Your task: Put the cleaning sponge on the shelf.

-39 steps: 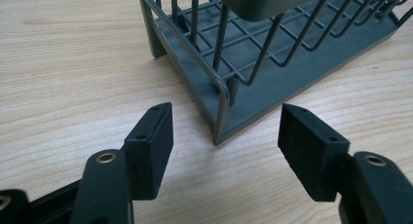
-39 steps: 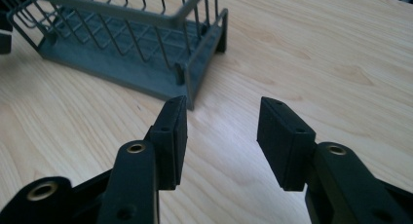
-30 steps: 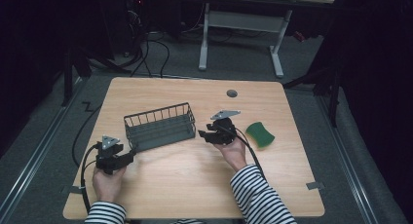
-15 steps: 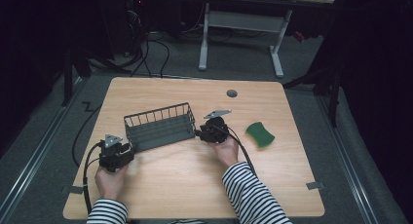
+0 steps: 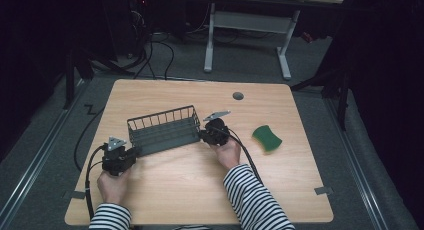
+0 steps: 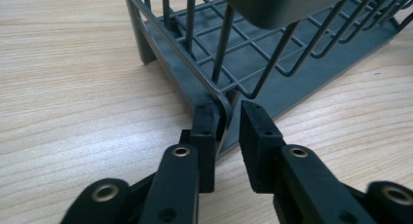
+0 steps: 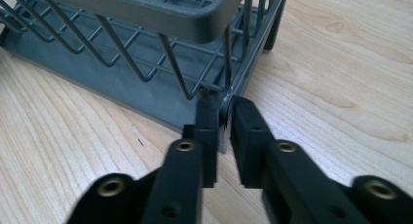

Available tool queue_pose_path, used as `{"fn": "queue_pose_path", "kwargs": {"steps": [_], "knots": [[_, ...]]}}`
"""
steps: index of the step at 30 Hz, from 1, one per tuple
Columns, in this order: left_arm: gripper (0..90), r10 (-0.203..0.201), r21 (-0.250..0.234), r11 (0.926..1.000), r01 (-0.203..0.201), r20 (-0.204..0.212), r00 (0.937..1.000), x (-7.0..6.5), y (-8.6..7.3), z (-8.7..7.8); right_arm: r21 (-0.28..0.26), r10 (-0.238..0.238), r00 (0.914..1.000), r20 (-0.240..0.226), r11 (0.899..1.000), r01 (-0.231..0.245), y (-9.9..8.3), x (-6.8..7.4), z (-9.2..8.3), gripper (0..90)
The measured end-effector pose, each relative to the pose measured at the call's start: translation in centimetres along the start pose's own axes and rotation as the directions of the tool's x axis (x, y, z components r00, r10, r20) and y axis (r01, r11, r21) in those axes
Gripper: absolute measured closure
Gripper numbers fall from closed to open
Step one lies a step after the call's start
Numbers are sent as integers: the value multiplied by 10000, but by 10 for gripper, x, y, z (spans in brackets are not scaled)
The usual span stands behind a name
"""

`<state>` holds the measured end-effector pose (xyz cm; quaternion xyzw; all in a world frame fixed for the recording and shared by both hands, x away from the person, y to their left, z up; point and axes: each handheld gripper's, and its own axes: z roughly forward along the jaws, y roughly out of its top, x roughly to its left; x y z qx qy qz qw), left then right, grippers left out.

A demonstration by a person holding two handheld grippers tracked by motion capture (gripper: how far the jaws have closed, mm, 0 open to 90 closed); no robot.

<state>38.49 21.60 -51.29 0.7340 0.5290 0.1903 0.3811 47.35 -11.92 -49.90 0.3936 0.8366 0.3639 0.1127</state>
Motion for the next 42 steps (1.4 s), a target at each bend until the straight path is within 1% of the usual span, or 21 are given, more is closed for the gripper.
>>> {"fn": "queue_pose_path", "kwargs": {"steps": [3,4,6,10,11,16,18,20,22,24,25,26,27,28,30,31,32,34,38,39,42], "knots": [[819,36,-11,10000,-36,69,10000,0,0,0,7,-113,9999,89,9999,113,0,1,0,857],[836,102,-11,9999,-102,79,9999,0,0,-1,25,-255,9995,202,9997,255,0,1,-1,859],[849,193,-20,9998,-193,113,9997,0,0,-1,33,-260,9994,232,9997,260,-1,1,-2,860],[856,433,-40,9991,-433,95,9990,-4,-1,-2,80,-261,9992,309,9996,259,-2,2,-3,861],[861,511,-43,9987,-511,110,9986,-4,-1,-2,60,-388,9986,348,9992,386,-2,2,-5,862],[865,527,-173,9985,-522,252,9983,-7,1,-5,-29,-544,9979,356,9985,545,-3,3,-12,863],[866,630,-156,9979,-624,411,9972,-10,0,-6,-13,-617,9976,322,9981,618,-5,1,-16,863],[867,687,-149,9976,-681,460,9966,-11,0,-6,-29,-605,9978,279,9982,606,-7,0,-18,863],[867,782,-109,9969,-777,512,9956,-16,1,-5,-45,-497,9984,256,9987,498,-11,-2,-21,863],[868,821,-133,9966,-815,581,9949,-20,1,-4,-64,-494,9984,287,9987,496,-14,-4,-24,863],[868,843,-140,9964,-836,684,9941,-22,2,-3,-62,-524,9982,294,9986,526,-15,-5,-27,863],[868,842,-161,9964,-832,726,9938,-24,2,-3,-118,-438,9985,322,9990,442,-20,-8,-32,863],[868,902,-142,9959,-894,776,9929,-27,2,-2,-118,-438,9985,322,9990,442,-20,-8,-32,863],[869,978,-114,9952,-972,810,9919,-31,2,-1,-44,-365,9986,386,9993,366,-25,-11,-38,863],[869,1147,-91,9934,-1143,884,9895,-38,3,1,-24,-371,9983,459,9993,372,-28,-12,-42,863],[869,1167,-115,9932,-1162,983,9883,-41,3,2,-21,-306,9984,481,9995,307,-30,-13,-44,863],[869,1167,-115,9932,-1162,983,9883,-41,3,2,-92,-289,9983,508,9995,294,-33,-15,-47,863],[869,1238,-115,9923,-1233,1100,9862,-45,3,2,-116,-263,9983,520,9996,269,-36,-16,-50,863],[869,1408,-124,9900,-1403,1183,9829,-53,2,3,22,-333,9976,608,9994,333,-43,-17,-59,864],[869,1386,-162,9904,-1376,1233,9827,-54,1,3,25,-363,9981,507,9993,362,-47,-17,-64,863],[869,1430,-247,9897,-1410,1383,9800,-57,-2,3,-54,-328,9988,371,9994,330,-52,-17,-70,864]]}}
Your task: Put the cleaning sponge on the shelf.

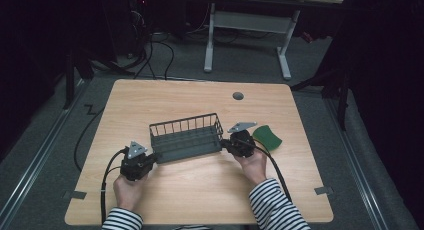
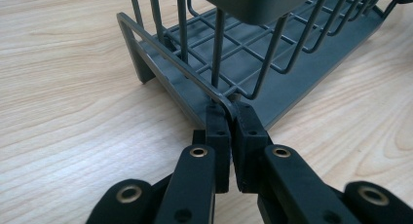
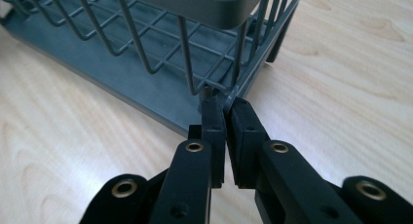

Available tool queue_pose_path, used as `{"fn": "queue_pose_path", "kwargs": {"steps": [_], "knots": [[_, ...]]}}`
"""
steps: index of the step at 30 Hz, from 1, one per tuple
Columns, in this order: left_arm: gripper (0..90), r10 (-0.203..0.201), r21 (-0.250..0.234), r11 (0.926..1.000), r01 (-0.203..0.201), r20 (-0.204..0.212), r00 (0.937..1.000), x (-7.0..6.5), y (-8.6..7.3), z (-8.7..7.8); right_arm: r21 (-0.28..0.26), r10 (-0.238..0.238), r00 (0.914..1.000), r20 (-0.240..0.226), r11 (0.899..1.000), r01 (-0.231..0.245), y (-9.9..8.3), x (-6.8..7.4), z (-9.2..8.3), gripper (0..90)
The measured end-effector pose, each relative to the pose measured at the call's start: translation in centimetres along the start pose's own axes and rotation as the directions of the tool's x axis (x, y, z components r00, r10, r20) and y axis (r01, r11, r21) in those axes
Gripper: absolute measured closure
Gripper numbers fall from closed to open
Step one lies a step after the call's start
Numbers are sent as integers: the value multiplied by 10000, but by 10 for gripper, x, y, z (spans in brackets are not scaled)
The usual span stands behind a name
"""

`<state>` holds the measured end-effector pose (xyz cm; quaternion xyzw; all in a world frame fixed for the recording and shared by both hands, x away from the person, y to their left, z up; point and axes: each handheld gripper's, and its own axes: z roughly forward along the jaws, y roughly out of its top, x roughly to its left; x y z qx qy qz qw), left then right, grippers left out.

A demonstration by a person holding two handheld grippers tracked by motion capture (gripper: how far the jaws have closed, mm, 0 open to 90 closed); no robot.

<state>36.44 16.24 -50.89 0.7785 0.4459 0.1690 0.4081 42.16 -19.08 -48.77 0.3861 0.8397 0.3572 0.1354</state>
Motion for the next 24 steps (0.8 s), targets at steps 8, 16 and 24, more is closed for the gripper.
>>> {"fn": "queue_pose_path", "kwargs": {"steps": [8,16,24], "knots": [[868,354,84,9993,-357,330,9988,-17,1,4,213,25,9999,135,9998,-28,-19,-1,-22,863],[867,837,220,9961,-853,656,9943,-31,-1,7,387,71,9999,75,9992,-74,-41,0,-37,862],[862,1064,211,9938,-1095,1146,9877,-44,-2,11,204,328,9989,326,9992,-334,-62,2,-53,862]]}}
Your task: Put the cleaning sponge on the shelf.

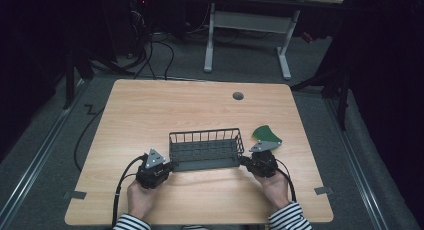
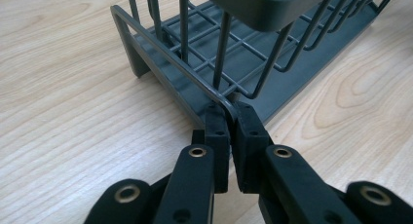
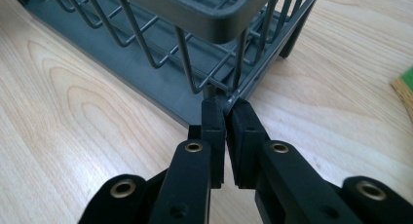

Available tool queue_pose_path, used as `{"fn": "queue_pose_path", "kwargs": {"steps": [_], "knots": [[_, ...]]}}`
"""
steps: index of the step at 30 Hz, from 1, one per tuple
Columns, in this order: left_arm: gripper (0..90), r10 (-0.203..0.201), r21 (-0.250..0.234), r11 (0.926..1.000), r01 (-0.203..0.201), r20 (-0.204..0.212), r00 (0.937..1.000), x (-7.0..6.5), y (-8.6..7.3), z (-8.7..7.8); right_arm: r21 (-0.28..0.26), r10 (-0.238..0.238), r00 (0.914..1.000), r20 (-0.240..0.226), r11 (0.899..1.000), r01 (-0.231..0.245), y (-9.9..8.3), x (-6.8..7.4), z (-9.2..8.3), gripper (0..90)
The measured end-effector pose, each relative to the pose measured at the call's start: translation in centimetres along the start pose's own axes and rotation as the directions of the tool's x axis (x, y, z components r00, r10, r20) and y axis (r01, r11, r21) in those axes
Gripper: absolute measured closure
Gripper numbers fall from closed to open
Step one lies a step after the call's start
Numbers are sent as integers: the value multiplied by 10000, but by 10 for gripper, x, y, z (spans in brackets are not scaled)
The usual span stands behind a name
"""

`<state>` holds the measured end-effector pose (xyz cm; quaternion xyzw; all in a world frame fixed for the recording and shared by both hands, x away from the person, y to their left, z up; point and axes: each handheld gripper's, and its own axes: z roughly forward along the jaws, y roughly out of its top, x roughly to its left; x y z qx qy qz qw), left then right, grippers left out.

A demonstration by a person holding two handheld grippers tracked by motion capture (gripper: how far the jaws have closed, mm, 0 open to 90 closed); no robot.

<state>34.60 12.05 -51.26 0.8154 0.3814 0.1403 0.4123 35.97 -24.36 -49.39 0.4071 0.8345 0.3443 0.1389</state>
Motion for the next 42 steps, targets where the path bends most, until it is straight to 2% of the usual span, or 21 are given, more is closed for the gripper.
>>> {"fn": "queue_pose_path", "kwargs": {"steps": [11,16,17,18,19,20,21,23,27,30,33,36,39,42], "knots": [[850,23,-71,10000,-20,448,9990,-6,0,3,-198,306,9995,95,9993,-304,-13,-2,-10,861],[828,5,-128,9999,1,456,9990,-7,0,5,-261,436,9990,84,9987,-433,-16,-3,-12,856],[828,-93,-153,9998,99,402,9992,-6,0,5,-262,425,9991,73,9988,-423,-16,-3,-12,839],[754,-189,-104,9998,193,336,9993,-6,-1,6,-139,502,9985,208,9987,-499,-17,-3,-11,680],[716,-319,-18,9995,320,210,9993,-3,-3,5,-102,619,9979,203,9980,-617,-18,-4,-11,646],[671,-319,-18,9995,320,210,9993,-3,-3,5,-102,619,9979,203,9980,-617,-18,-4,-11,646],[671,-431,-41,9991,432,162,9989,-1,-4,4,-134,655,9976,215,9978,-652,-19,-5,-11,619],[593,-577,-18,9983,578,152,9982,2,-5,3,-194,724,9967,369,9972,-717,-21,-6,-13,547],[468,-748,-31,9972,749,182,9970,6,-9,-2,-348,1073,9937,309,9937,-1062,-26,-11,-20,464],[418,-857,2,9963,857,215,9961,11,-13,-4,-459,1114,9927,470,9929,-1093,-30,-14,-27,411],[393,-1021,108,9947,1018,250,9945,17,-18,-7,-691,1237,9902,649,9905,-1192,-34,-21,-34,404],[373,-1072,270,9939,1069,88,9942,22,-21,-10,-1078,1491,9856,796,9842,-1402,-37,-29,-43,398],[363,-1146,332,9928,1155,-275,9930,29,-23,-13,-1311,1735,9802,957,9783,-1604,-38,-38,-50,387],[357,-1397,338,9892,1428,-809,9869,40,-23,-13,-1494,1899,9756,1105,9736,-1725,-38,-47,-52,381]]}}
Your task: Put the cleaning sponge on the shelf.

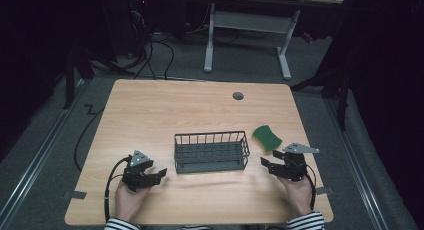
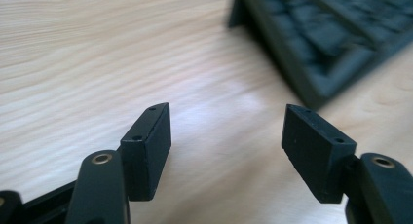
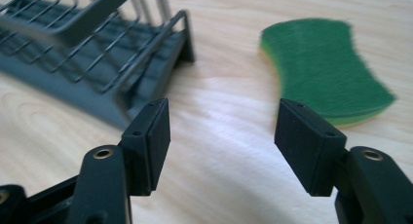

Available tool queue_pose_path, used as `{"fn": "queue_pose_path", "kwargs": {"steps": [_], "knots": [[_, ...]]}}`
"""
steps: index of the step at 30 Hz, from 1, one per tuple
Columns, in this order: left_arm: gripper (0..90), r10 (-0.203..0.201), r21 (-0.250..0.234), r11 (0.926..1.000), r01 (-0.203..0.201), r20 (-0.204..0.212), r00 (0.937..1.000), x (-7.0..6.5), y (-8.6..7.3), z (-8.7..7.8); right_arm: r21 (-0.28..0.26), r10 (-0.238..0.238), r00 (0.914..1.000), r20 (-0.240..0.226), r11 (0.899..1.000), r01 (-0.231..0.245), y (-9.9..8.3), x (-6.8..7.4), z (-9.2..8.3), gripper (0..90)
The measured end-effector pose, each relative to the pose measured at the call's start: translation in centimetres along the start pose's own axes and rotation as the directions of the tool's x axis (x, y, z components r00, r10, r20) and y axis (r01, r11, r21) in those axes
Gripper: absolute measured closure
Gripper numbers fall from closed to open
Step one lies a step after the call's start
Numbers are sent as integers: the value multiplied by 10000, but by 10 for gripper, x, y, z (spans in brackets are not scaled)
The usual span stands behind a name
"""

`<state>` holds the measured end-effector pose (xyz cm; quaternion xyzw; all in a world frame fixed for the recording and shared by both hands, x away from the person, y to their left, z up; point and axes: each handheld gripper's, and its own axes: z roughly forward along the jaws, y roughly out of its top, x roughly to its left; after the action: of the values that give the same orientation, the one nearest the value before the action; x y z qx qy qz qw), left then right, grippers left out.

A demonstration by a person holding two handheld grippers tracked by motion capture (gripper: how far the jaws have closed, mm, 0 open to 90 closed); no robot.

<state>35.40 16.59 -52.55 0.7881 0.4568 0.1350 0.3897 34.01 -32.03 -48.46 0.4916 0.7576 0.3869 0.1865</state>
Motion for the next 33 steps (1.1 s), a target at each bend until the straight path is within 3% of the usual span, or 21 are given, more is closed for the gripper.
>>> {"fn": "queue_pose_path", "kwargs": {"steps": [4,7,13,17,23,33], "knots": [[360,-328,118,9994,339,-840,9959,14,1,2,-9,383,9991,204,9993,-383,0,-11,1,395],[360,-361,170,9991,386,-1306,9908,22,3,3,-83,375,9980,505,9993,-372,1,-17,1,398],[358,-522,141,9983,558,-1853,9813,32,5,5,-262,156,9939,1091,9996,-128,12,-25,2,385],[357,-489,101,9986,520,-2010,9784,33,4,7,-172,134,9911,1326,9998,-112,22,-31,5,349],[329,-193,-166,9997,161,-2136,9767,32,2,11,452,24,9856,1690,9989,-101,39,-40,20,268],[314,-224,-146,9997,197,-2153,9763,32,2,11,1580,-367,9842,1732,9874,90,56,-43,53,221]]}}
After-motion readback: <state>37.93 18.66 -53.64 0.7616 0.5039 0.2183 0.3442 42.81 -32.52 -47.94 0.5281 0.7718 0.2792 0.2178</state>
